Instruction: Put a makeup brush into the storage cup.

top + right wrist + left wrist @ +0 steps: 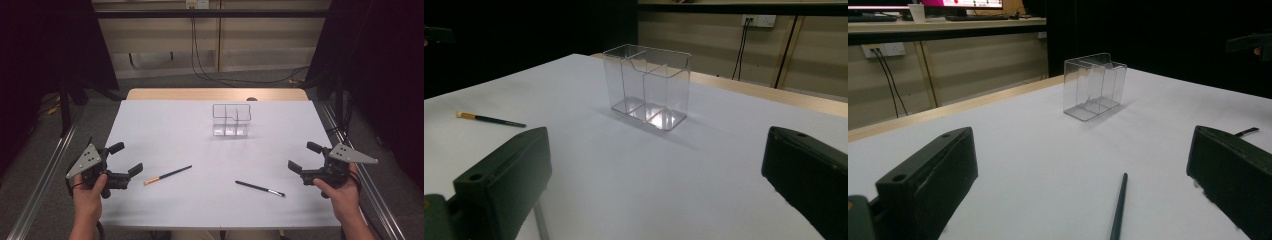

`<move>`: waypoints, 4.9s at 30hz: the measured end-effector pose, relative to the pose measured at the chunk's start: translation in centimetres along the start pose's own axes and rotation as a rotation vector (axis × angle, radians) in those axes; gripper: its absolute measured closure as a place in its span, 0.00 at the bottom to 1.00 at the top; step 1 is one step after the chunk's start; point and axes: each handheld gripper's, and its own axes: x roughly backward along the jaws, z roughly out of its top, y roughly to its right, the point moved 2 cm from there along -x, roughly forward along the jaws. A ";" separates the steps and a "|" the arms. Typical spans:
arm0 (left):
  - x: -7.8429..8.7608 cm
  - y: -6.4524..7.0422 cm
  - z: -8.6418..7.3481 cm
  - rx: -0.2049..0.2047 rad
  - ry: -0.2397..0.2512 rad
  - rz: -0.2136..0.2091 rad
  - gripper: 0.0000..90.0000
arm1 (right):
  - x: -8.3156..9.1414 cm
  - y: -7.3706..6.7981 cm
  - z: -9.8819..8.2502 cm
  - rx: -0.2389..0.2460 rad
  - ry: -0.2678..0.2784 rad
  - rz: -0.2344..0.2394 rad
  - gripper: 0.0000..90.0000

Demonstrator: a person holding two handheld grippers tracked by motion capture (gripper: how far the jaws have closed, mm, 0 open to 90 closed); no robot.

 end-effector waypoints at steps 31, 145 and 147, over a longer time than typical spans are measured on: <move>-2.7 0.5 1.6 -0.025 -0.030 -0.072 0.00 | 0.0 -0.2 -0.1 0.011 -0.005 0.012 0.00; -12.7 2.3 -0.7 -0.223 -1.340 -0.234 0.88 | -0.8 -0.2 -0.4 0.061 -0.056 0.023 0.00; -12.9 2.3 -0.8 -0.222 -1.352 -0.235 0.89 | -0.9 -0.3 -0.4 0.064 -0.060 0.023 0.00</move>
